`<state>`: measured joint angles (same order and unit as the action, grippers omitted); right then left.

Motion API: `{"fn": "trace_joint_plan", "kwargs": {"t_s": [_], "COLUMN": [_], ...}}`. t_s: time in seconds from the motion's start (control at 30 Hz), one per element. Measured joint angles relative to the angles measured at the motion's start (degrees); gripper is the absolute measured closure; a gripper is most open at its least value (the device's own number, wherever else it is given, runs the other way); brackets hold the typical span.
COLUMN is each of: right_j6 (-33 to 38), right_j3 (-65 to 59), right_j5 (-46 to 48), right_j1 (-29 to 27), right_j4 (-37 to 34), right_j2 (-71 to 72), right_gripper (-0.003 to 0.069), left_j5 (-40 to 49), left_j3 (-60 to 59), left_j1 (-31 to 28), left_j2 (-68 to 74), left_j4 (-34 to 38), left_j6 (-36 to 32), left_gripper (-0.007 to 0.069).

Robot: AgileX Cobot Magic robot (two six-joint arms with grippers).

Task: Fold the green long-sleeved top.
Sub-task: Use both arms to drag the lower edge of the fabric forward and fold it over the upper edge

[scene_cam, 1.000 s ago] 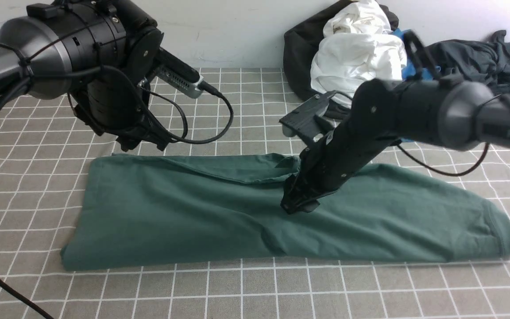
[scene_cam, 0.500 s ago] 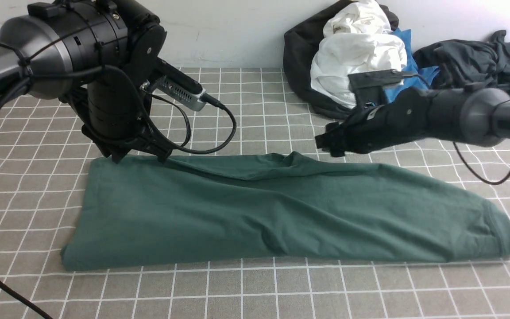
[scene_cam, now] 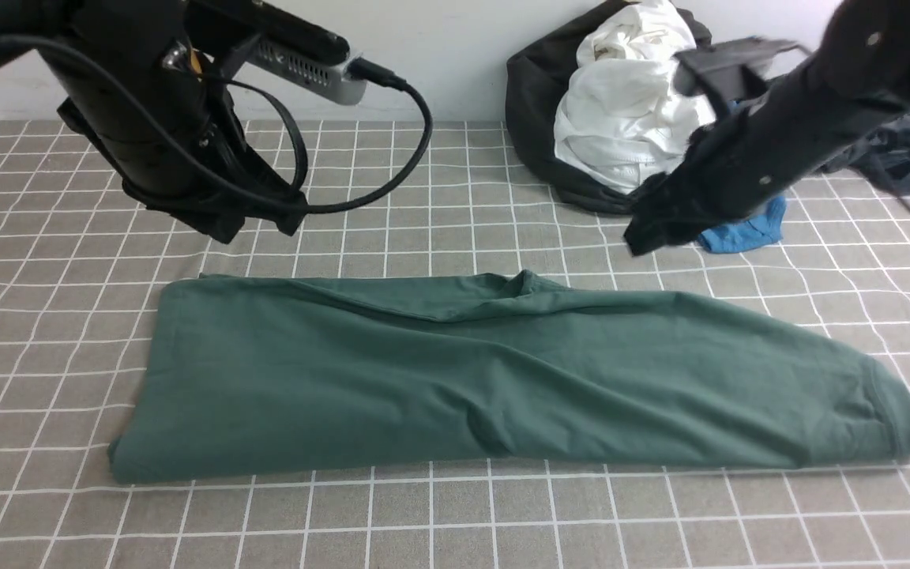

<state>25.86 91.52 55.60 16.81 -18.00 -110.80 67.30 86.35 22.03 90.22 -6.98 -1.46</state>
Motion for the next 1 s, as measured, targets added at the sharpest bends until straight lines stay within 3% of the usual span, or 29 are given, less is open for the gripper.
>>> {"fn": "trace_joint_plan", "kwargs": {"t_s": [0.03,0.2,0.4,0.53,0.77,1.0], "right_j6": [0.0,1.5,-1.6,-4.2,-12.0,-13.1], "right_j3": [0.0,-0.2,-0.3,-0.3,2.2,11.2], "right_j5": [0.0,-3.0,-17.0,-25.0,-31.0,-17.9], "right_j1": [0.0,6.1,8.3,8.1,4.7,0.2], "right_j4": [0.0,-0.3,-2.5,-4.3,-5.1,-2.0], "right_j2": [0.0,-6.8,-12.5,-14.8,-17.8,-17.4], "right_gripper": [0.0297,0.0468,0.063,0.0669,0.0672,0.0673], "left_j5": [0.0,-1.4,-3.7,-4.1,-4.1,-4.2], "left_j3": [0.0,-8.9,-16.9,-19.0,-19.0,-19.0], "left_j1": [0.0,0.0,0.0,0.0,0.0,0.0], "left_j2": [0.0,-4.4,-7.7,-8.5,-8.6,-8.6], "left_j4": [0.0,1.2,1.2,0.3,-1.4,-1.6], "left_j6": [-0.1,-0.6,-0.8,-0.8,-0.7,-0.6], "left_gripper": [0.0546,0.0546,0.0546,0.0546,0.0546,0.0546]}}
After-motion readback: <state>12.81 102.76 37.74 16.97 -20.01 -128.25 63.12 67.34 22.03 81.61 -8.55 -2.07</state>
